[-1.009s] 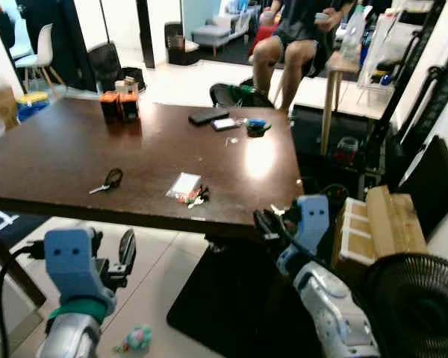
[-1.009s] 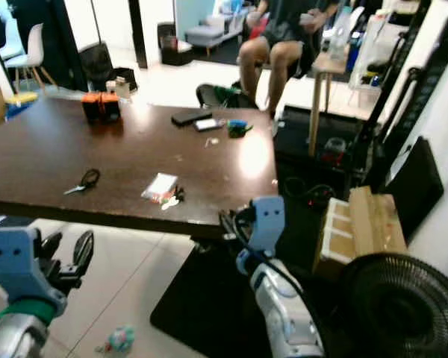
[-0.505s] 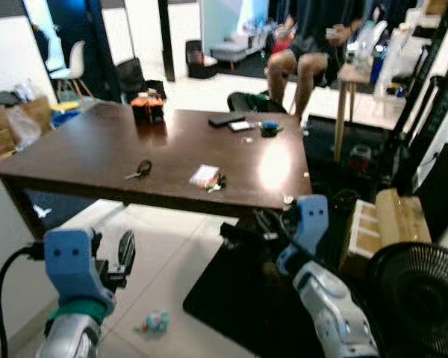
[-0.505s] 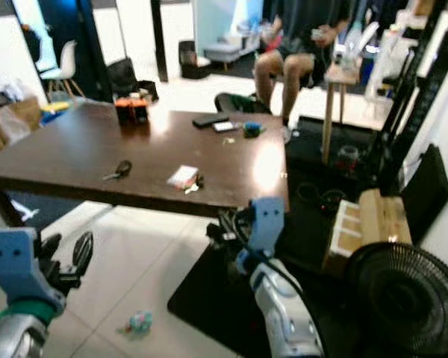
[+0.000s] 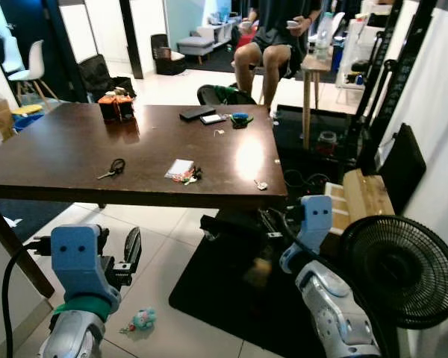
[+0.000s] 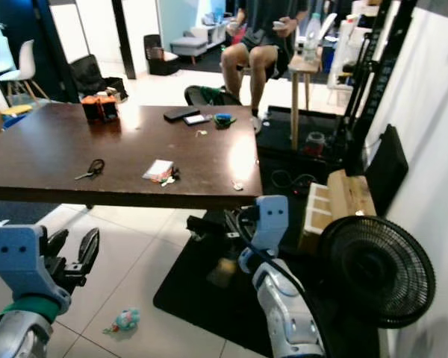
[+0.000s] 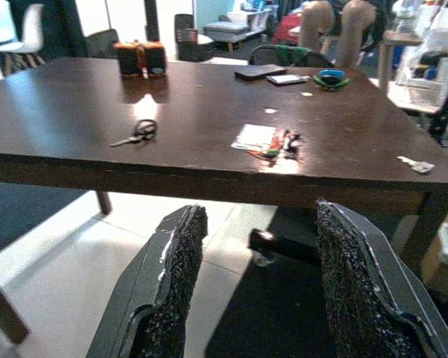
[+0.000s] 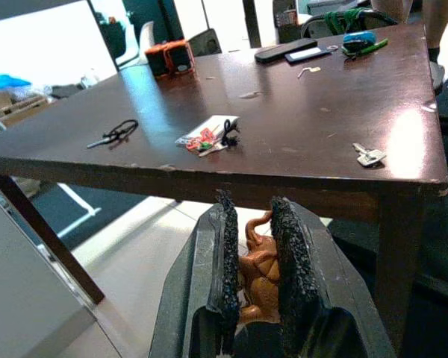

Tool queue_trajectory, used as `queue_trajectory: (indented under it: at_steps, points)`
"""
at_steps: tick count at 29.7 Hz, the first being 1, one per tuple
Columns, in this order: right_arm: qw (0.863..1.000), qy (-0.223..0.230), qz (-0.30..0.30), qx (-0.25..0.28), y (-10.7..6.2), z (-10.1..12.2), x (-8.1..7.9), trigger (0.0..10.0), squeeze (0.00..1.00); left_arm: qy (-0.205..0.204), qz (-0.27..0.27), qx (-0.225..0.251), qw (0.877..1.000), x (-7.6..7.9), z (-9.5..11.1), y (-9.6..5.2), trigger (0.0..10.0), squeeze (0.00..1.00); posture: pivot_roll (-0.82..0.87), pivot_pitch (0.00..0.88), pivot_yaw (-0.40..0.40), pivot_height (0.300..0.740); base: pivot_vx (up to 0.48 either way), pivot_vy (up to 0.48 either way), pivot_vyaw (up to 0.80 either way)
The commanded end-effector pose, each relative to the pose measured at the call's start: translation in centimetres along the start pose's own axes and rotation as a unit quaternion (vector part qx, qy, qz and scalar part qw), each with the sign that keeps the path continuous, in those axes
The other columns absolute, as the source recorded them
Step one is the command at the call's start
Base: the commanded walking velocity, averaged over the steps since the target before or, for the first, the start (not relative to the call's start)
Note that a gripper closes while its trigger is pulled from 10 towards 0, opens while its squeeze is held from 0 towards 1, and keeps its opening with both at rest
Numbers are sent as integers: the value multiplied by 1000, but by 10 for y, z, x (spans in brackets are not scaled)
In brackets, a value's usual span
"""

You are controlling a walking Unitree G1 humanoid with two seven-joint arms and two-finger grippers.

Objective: Hang keys on a hook

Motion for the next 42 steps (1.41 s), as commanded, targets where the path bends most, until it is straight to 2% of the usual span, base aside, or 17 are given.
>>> queue_trajectory:
  at_steps: [1, 31, 40, 42]
  points:
    - [1000, -5, 3, -2, 0, -2, -2, 10000, 0, 6, 4, -9, 1000, -2, -4, -1, 10000, 0, -113, 17, 84, 740, 0, 0, 0]
    - [1000, -26, 3, -12, 0, -8, -3, 10000, 0, 10, 1, -17, 1000, -1, -8, -1, 10000, 0, -109, 21, 88, 740, 0, 0, 774]
    - [999, -18, -10, -34, -2, -22, 0, 10000, 0, 22, 5, -40, 999, -1, -24, 0, 10000, 0, -108, 25, 88, 740, 0, 0, 800]
    - [998, -21, -21, -52, -7, -35, 5, 10000, 0, 50, 26, -63, 996, -9, -37, -3, 10000, 0, -108, 25, 88, 740, 0, 0, 800]
Point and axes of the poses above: a point about 5 cm out from each wrist's last joint towards the gripper, its own y axis pointing out of the wrist towards the gripper, its own z axis along the axis of the wrist's last joint, x = y × z, the point moved 5 cm from there along y, pointing out of the wrist towards the gripper, and after that the axes turned 3 degrees about y, right-handed, at the moved point
